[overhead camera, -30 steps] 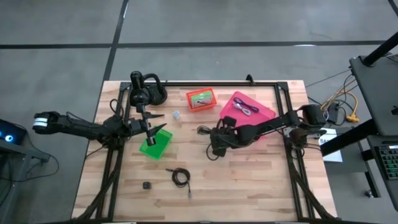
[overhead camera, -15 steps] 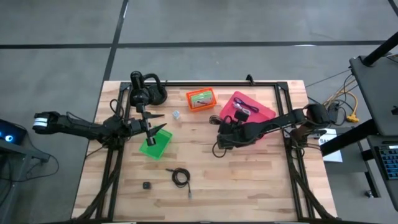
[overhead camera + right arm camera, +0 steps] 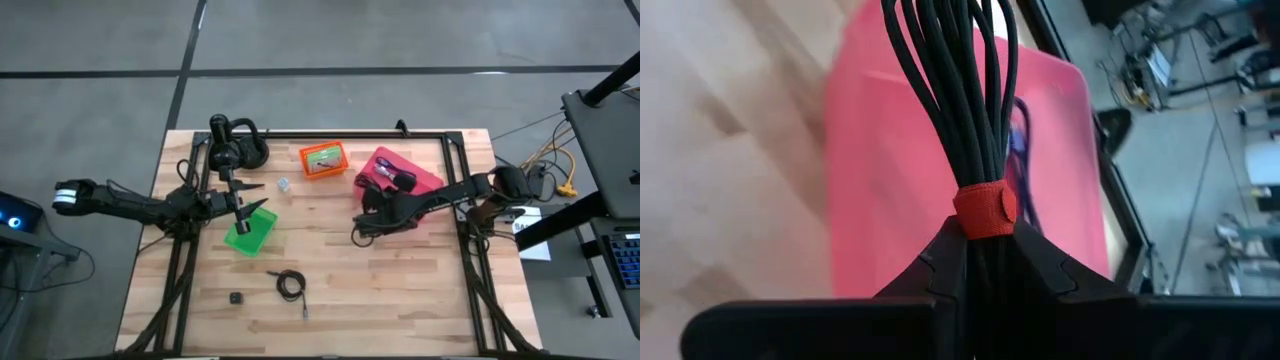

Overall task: Pick and place items into bin
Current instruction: Put the top black charger cable into the pink bin

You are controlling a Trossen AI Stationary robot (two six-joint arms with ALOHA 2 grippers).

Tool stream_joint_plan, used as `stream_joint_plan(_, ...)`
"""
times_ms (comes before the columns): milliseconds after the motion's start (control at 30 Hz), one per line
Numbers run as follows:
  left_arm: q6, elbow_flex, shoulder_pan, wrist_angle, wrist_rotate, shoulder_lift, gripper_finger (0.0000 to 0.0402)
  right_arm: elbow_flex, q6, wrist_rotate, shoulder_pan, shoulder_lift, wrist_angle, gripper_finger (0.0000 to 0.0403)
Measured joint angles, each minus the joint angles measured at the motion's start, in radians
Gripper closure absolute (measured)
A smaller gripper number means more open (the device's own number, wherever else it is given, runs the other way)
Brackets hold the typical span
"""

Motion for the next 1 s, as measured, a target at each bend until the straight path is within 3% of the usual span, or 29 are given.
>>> stream_joint_plan(467,0.000,0.000,0.000,0.000,0.000,0.000,0.0240,-0.037,-0.010,-0.012,-0.078,0.000,-0.036,0.0370)
stream_joint_plan(1000,0.000,0.000,0.000,0.000,0.000,0.000,0.0240,-0.037,-0.030,-0.004,-0.084,0.000,-0.036,0.0353)
